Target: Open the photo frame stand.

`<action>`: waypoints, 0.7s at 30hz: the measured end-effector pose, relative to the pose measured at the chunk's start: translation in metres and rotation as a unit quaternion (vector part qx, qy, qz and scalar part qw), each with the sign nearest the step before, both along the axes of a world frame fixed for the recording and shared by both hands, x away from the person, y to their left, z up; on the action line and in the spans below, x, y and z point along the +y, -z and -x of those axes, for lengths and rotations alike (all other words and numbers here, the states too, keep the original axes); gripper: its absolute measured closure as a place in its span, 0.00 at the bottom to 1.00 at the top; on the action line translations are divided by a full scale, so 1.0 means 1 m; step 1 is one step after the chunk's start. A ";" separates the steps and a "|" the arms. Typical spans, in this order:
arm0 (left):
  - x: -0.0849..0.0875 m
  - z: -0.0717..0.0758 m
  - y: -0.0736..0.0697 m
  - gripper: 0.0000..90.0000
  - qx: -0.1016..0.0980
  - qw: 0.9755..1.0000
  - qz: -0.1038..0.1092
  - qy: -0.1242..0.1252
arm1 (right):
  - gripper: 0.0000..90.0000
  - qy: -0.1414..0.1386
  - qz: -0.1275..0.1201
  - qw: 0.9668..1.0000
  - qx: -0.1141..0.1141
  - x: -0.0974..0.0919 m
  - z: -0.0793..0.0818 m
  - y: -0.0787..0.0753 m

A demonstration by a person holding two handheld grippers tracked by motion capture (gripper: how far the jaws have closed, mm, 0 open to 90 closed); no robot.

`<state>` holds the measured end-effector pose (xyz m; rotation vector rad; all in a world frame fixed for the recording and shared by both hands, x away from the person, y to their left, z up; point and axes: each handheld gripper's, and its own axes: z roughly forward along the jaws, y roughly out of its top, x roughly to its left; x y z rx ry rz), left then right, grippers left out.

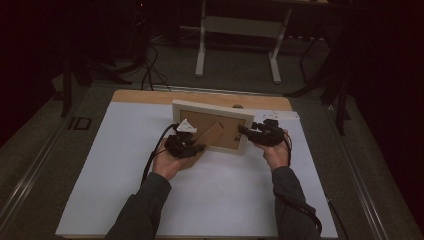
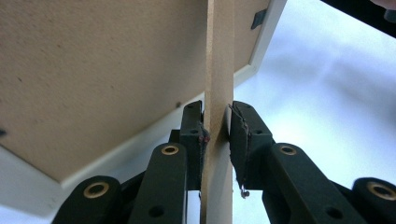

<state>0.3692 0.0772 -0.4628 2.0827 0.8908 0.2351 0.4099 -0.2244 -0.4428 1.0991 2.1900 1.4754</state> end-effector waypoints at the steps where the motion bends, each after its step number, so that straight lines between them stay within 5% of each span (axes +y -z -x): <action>1: 0.000 0.000 0.000 0.86 -0.001 1.000 0.000 -0.001 | 0.59 0.000 0.002 1.000 -0.001 0.000 0.000 0.000; 21: -0.005 0.004 0.002 0.87 -0.005 1.000 0.009 -0.013 | 0.61 0.002 0.018 1.000 -0.011 0.005 0.003 -0.003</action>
